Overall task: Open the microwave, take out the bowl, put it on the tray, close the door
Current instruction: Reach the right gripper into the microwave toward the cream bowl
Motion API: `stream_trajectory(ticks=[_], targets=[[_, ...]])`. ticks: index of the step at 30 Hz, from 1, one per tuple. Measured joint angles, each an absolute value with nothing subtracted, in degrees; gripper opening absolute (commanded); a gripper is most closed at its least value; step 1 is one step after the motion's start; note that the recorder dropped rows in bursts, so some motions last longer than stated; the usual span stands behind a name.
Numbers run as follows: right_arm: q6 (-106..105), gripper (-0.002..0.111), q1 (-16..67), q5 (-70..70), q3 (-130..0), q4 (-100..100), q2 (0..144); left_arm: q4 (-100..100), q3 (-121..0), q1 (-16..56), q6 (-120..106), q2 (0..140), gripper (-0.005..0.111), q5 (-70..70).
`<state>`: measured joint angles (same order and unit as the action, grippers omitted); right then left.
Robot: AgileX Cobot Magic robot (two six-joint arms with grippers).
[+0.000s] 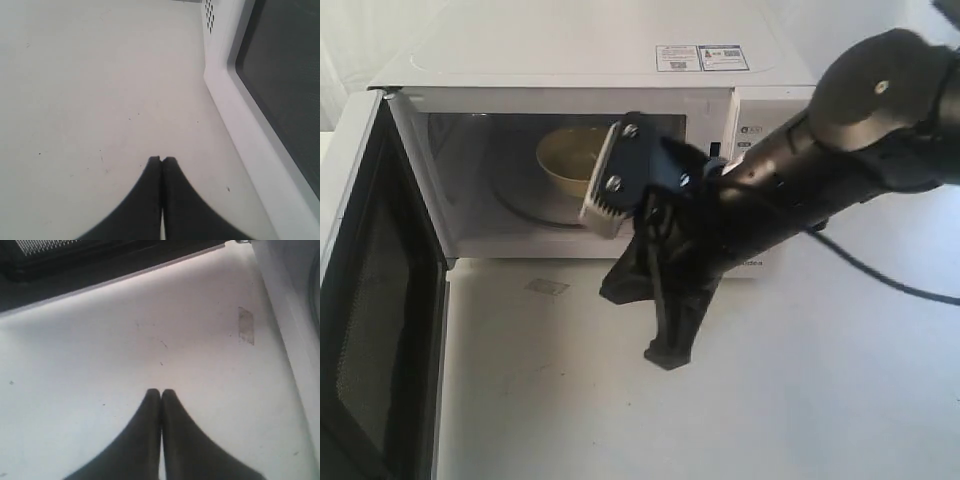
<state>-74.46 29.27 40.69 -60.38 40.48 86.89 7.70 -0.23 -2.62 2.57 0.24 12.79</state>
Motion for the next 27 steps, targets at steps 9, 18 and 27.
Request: stream_trajectory(ticks=[9, 18, 27], targets=[[-69.28, 0.000, 41.89, 8.13, -60.38, 19.13, 98.53, 7.70, -0.23, -2.62, 2.57, 0.24, 0.000, 12.79], [-72.09, 0.000, 41.98, 2.37, -68.54, 18.00, 105.41, 7.70, -0.23, -2.62, 2.57, 0.24, 0.000, 12.79], [-57.31, 0.000, 42.12, 20.25, -75.63, 18.00, 105.46, 7.70, -0.23, -2.62, 2.57, 0.24, 0.000, 12.79]])
